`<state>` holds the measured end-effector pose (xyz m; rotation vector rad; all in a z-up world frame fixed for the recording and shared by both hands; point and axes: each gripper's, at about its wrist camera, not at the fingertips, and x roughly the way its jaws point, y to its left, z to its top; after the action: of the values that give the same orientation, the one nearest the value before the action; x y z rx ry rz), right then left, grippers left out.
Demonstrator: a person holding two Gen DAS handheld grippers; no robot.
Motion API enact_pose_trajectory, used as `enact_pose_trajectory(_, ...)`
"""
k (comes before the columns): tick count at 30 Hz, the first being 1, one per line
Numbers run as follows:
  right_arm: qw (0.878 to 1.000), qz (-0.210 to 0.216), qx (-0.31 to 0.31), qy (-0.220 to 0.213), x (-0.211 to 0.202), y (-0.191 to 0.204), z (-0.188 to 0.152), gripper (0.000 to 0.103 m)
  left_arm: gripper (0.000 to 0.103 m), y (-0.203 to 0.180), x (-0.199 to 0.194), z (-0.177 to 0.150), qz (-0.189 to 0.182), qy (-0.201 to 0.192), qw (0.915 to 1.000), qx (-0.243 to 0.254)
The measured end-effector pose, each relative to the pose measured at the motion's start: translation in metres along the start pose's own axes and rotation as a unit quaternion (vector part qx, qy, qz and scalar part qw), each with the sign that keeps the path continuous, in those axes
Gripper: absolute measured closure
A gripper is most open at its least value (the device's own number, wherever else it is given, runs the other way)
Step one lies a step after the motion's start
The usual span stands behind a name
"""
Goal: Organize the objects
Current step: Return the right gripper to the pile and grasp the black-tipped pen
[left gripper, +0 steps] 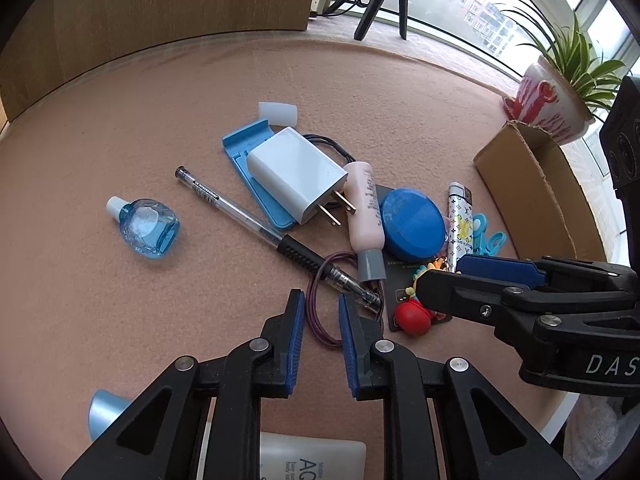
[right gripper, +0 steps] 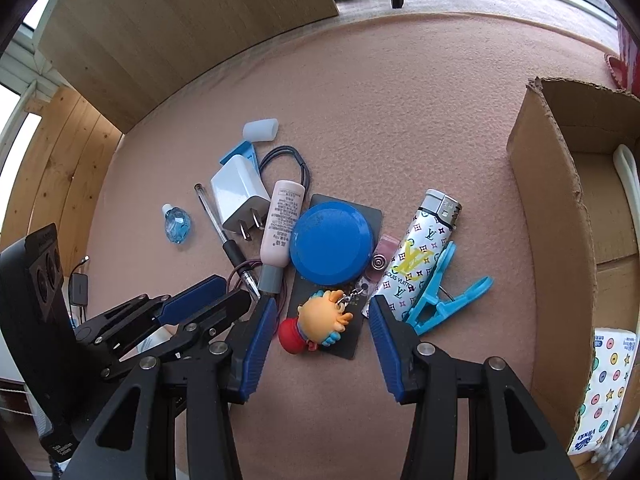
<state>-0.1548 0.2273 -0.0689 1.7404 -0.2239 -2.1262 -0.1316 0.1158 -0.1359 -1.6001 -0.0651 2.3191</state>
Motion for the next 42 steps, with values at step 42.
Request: enact_pose_trajectory(42,0.999,-0.007,-0.044,-0.032,-0.048,0.001,-0.062,0.065,0.101,-0.027,-0.032,-0.078,-0.122,0.031,0.9919,0.013)
